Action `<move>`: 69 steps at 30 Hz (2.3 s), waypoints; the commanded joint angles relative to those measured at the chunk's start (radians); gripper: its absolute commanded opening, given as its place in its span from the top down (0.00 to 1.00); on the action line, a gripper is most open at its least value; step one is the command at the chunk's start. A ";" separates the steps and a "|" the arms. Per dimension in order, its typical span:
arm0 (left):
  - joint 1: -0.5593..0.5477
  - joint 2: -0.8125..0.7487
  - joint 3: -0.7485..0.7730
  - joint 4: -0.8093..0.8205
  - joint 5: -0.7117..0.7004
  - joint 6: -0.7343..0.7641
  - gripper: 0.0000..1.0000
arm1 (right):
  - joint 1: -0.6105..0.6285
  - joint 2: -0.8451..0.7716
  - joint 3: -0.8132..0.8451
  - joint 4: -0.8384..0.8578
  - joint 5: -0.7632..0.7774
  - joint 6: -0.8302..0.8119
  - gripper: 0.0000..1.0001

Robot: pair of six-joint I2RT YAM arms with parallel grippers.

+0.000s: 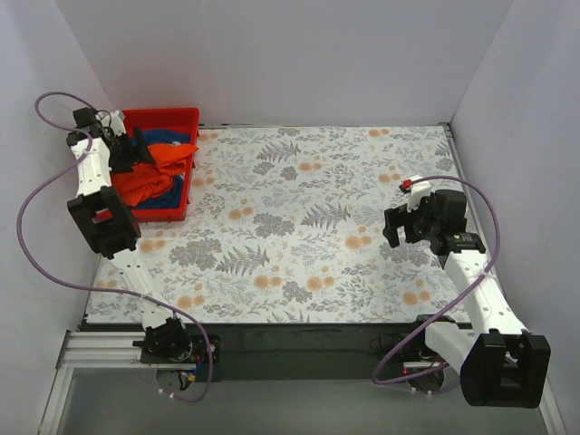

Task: Fold and stack the t-shirts
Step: Grab the tshirt from the pile, then move the tshirt to the center of the board

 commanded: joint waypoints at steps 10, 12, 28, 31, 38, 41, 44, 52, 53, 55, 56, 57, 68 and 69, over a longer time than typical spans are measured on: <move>-0.045 0.098 0.011 0.078 -0.226 0.034 0.46 | -0.004 0.038 0.039 0.006 0.003 -0.009 0.02; -0.046 0.098 0.026 0.078 -0.237 0.016 0.75 | -0.004 0.038 0.042 0.008 0.008 -0.009 0.02; -0.088 -0.378 0.103 0.278 0.130 -0.177 1.00 | -0.004 0.020 0.044 0.011 -0.009 0.008 0.02; -0.169 -0.448 0.113 0.362 0.168 -0.216 1.00 | -0.031 0.014 0.044 0.009 -0.009 0.012 0.02; -0.405 -0.523 0.163 0.610 0.167 -0.372 1.00 | -0.047 0.009 0.043 0.014 -0.004 0.021 0.02; -0.471 -0.526 0.173 0.710 0.187 -0.464 1.00 | -0.053 0.007 0.041 0.014 -0.006 0.024 0.02; -0.502 -0.524 0.172 0.772 0.216 -0.559 1.00 | -0.061 0.010 0.044 0.012 -0.011 0.029 0.02; -0.510 -0.728 -0.344 0.783 0.260 -0.580 0.95 | -0.081 0.021 0.056 0.002 -0.038 0.031 0.01; -0.505 -0.760 -0.430 0.783 0.288 -0.560 0.75 | -0.082 0.020 0.058 0.002 -0.044 0.029 0.02; -0.496 -0.851 -0.680 0.760 0.314 -0.522 0.46 | -0.085 0.020 0.069 -0.018 -0.055 0.014 0.02; -0.488 -0.877 -0.742 0.732 0.308 -0.485 0.18 | -0.085 0.021 0.085 -0.027 -0.057 0.008 0.02; -0.484 -0.897 -0.802 0.667 0.262 -0.431 0.17 | -0.085 0.027 0.093 -0.037 -0.063 -0.002 0.02; -0.483 -0.793 -0.980 0.240 0.374 0.002 0.16 | -0.027 0.152 0.230 -0.345 -0.132 -0.224 0.02; -0.496 -0.791 -0.994 0.224 0.369 0.026 0.20 | -0.016 0.153 0.214 -0.354 -0.115 -0.227 0.02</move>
